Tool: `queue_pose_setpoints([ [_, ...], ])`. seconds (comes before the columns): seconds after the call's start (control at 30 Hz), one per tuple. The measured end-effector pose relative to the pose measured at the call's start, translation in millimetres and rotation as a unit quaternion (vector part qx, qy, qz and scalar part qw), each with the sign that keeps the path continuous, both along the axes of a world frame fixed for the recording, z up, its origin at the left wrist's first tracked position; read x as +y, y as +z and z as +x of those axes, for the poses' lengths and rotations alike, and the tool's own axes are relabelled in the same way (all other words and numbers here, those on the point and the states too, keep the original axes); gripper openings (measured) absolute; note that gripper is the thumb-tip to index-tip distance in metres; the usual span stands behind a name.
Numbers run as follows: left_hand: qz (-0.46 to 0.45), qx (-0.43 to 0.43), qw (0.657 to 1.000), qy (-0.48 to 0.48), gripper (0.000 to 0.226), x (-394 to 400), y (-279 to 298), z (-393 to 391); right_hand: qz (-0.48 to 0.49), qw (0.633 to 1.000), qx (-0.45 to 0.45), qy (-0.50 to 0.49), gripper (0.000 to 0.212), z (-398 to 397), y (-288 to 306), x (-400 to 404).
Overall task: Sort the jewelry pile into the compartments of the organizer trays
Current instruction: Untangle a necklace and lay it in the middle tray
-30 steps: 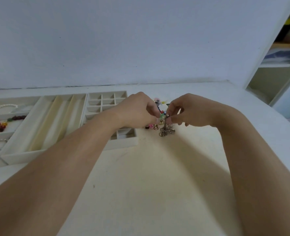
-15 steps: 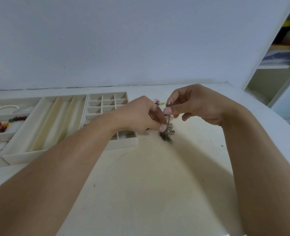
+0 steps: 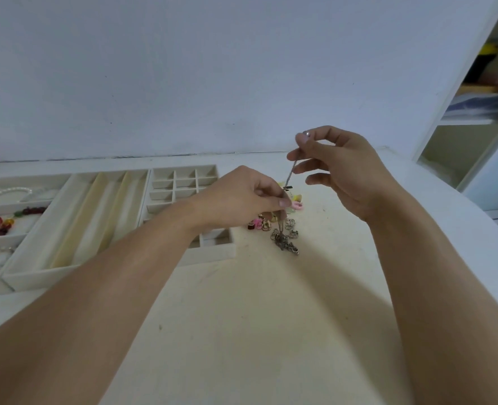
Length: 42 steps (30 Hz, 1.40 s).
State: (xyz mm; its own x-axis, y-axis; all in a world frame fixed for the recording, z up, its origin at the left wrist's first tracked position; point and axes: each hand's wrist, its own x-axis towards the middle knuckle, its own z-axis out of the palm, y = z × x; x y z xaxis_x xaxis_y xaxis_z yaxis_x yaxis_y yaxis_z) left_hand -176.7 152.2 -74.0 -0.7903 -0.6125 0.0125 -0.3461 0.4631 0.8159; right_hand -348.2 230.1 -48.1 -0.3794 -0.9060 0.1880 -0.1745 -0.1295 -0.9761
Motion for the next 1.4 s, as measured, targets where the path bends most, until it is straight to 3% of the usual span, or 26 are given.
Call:
queue_pose_setpoints([
  [0.2,0.011,-0.030,0.999,-0.040,0.012,-2,-1,3,-0.069,0.996,-0.045,-0.041,0.015,2,4,1],
  [0.4,-0.051,-0.092,0.994,-0.042,0.015,-1,0,2,-0.104,0.992,-0.048,-0.046,0.015,6,6,1],
  [0.53,-0.024,-0.012,1.000,0.001,0.036,3,3,0,-0.097,0.995,-0.016,0.002,0.012,9,5,2],
  [0.7,0.033,0.101,0.994,0.009,0.013,8,4,-7,-0.101,0.993,0.067,-0.007,0.004,8,-2,-3],
  [0.83,0.086,0.153,0.984,0.036,0.028,8,10,-6,-0.012,0.997,0.073,0.028,0.021,0,-9,-7],
  [1.03,0.164,0.264,0.948,0.066,0.040,9,26,-3,0.134,0.973,0.103,0.156,0.021,-7,-18,-7],
  [1.2,0.157,0.336,0.923,0.098,0.040,7,33,1,0.219,0.917,0.180,0.281,0.019,-1,-21,-3],
  [1.4,0.129,0.374,0.907,0.143,0.039,-1,41,11,0.201,0.924,0.159,0.284,0.012,-3,-23,-4],
])
